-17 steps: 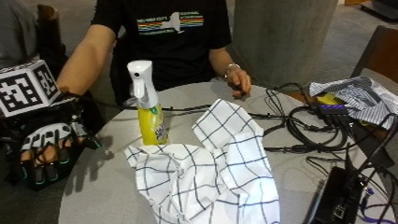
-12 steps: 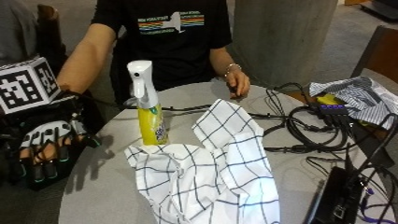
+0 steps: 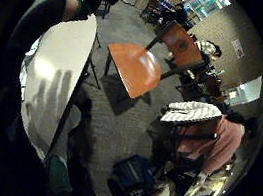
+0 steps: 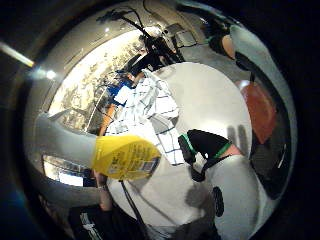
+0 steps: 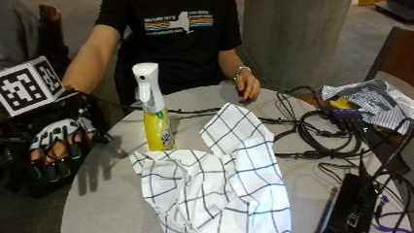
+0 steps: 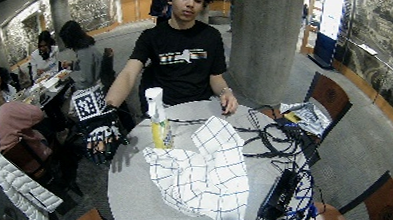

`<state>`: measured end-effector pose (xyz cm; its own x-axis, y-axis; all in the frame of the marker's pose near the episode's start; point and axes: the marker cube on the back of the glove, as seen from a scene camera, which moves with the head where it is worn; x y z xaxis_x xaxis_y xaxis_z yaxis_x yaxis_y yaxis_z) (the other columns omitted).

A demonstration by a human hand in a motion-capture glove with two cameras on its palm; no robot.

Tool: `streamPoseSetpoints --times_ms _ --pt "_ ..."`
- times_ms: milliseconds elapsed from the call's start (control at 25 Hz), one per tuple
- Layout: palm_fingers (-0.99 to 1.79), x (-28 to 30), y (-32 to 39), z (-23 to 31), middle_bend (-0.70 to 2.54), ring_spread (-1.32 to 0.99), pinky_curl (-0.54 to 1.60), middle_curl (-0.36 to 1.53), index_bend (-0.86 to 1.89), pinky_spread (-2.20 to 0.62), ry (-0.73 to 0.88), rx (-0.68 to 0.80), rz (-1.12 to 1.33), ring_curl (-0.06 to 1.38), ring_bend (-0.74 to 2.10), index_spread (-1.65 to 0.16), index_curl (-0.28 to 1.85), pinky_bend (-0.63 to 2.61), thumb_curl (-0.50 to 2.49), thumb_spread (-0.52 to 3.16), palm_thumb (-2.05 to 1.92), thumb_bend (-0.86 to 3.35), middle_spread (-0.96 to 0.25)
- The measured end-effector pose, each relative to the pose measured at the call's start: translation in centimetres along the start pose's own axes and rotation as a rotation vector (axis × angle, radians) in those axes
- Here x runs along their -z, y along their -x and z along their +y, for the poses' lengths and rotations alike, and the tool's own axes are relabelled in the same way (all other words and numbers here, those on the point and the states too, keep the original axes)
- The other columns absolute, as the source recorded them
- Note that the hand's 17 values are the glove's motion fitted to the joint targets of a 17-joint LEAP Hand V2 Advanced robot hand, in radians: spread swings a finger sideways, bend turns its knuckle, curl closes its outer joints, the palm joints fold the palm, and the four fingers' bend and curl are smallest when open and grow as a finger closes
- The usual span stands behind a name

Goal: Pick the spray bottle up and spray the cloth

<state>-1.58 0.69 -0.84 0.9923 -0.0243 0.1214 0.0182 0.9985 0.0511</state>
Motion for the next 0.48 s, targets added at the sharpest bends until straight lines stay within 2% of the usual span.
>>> streamPoseSetpoints --times_ms 481 --pt "0.64 -0.4 2.7 2.1 0.35 -0.10 0.30 0.30 0.10 0.15 -0.127 -0.034 -0.723 0.28 0.48 -0.37 0.15 0.51 0.27 1.00 0.58 0.09 -0.06"
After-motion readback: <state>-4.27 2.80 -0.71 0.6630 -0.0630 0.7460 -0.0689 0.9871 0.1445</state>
